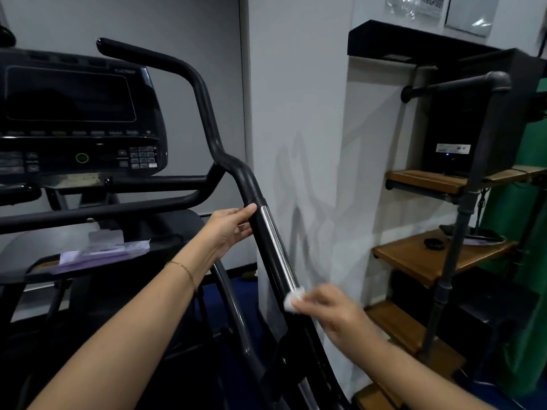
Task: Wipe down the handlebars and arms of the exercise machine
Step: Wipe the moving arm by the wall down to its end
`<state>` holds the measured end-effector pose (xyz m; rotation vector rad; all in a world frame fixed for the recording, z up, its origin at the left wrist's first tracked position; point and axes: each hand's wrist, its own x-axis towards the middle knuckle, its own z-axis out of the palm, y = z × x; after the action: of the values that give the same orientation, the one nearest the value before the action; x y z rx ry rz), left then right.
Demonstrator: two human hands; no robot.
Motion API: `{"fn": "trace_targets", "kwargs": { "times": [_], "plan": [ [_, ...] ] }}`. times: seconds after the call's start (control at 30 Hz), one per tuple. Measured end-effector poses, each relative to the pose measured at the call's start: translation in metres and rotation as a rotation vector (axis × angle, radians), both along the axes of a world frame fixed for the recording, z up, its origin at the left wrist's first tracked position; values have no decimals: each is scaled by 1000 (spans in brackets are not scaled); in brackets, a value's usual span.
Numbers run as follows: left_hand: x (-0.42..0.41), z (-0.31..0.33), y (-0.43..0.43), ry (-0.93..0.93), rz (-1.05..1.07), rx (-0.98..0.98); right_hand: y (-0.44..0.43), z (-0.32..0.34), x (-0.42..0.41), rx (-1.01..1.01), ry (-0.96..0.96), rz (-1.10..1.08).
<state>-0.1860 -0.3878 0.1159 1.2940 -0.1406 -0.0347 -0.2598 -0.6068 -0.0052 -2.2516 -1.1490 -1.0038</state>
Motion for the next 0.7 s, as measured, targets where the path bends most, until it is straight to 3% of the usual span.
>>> {"fn": "trace_targets", "kwargs": {
  "times": [0.13,0.27,0.37,0.7],
  "plan": [
    [2,-1,0,2,2,18,-11,4,4,-28,2,100],
    [4,-1,1,3,6,59,16,65,51,502,309,15],
    [5,-1,0,-5,17,74,46,98,88,703,550,63],
    [10,1,3,24,11,65,46,74,89,742,687,99]
  ]
}}
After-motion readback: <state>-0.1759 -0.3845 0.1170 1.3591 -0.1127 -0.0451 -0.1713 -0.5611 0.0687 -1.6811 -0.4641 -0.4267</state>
